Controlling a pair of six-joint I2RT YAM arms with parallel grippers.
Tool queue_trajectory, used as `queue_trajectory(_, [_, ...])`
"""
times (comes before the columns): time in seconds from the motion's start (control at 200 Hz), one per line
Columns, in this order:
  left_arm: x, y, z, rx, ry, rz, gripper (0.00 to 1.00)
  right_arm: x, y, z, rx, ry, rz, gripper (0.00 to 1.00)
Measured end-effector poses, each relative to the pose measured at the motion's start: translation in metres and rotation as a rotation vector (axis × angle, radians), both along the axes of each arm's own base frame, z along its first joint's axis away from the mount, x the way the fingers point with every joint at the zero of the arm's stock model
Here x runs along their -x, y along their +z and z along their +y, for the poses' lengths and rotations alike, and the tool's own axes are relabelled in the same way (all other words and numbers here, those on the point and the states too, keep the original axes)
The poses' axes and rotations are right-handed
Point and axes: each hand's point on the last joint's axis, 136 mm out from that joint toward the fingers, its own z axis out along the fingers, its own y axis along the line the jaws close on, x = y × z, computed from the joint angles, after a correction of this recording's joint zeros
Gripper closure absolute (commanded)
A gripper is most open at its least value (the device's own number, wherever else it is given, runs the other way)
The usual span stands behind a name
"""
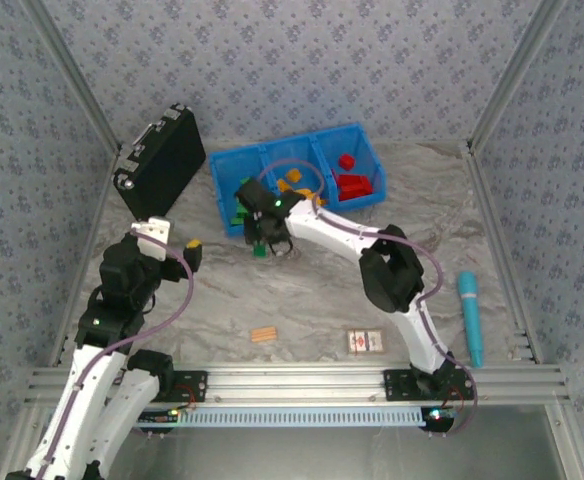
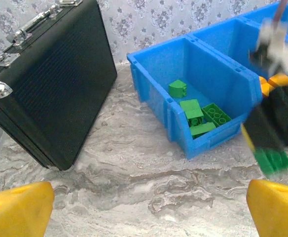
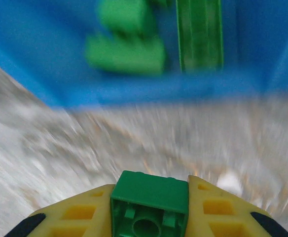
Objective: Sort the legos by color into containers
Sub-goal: Place the lego in the container.
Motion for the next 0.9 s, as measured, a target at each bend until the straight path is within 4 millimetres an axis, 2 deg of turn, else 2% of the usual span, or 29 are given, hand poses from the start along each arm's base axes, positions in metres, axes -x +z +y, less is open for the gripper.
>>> queue_trajectory(0.14, [-0.001,-0.002,0.001,-0.011,0.000,0.001,0.00,-0.054,0.071,0.019,-0.090,0.051,-0.232,0.72])
queue_trajectory(0.205, [-0.001,-0.002,0.002,-0.019,0.002,-0.001,0.00,-0.078,0.091,0.029,-0.115,0.061,-0.317,0.72])
queue_trajectory(0.265, [-0.001,-0.002,0.003,-0.023,0.006,-0.002,0.00,-0.096,0.096,0.037,-0.125,0.068,-0.374,0.72])
queue_trajectory(0.375, [-0.001,-0.001,0.005,-0.032,0.011,-0.005,0.00,-0.124,0.080,0.042,-0.106,0.072,-0.423,0.70])
queue_trajectory(0.49, [-0.002,-0.001,0.006,-0.041,0.017,-0.008,0.00,-0.146,0.041,0.037,-0.063,0.064,-0.417,0.63])
queue_trajectory(0.62, [-0.003,-0.003,0.008,-0.045,0.023,-0.008,0.00,-0.160,0.003,0.029,-0.027,0.059,-0.387,0.57])
queue_trajectory(0.715, [-0.003,-0.003,0.008,-0.045,0.023,-0.008,0.00,-0.161,-0.006,0.029,-0.017,0.065,-0.382,0.51])
queue_trajectory(0.9, [-0.007,-0.007,0.007,-0.048,0.023,0.007,0.00,-0.162,0.001,0.036,-0.035,0.075,-0.411,0.43])
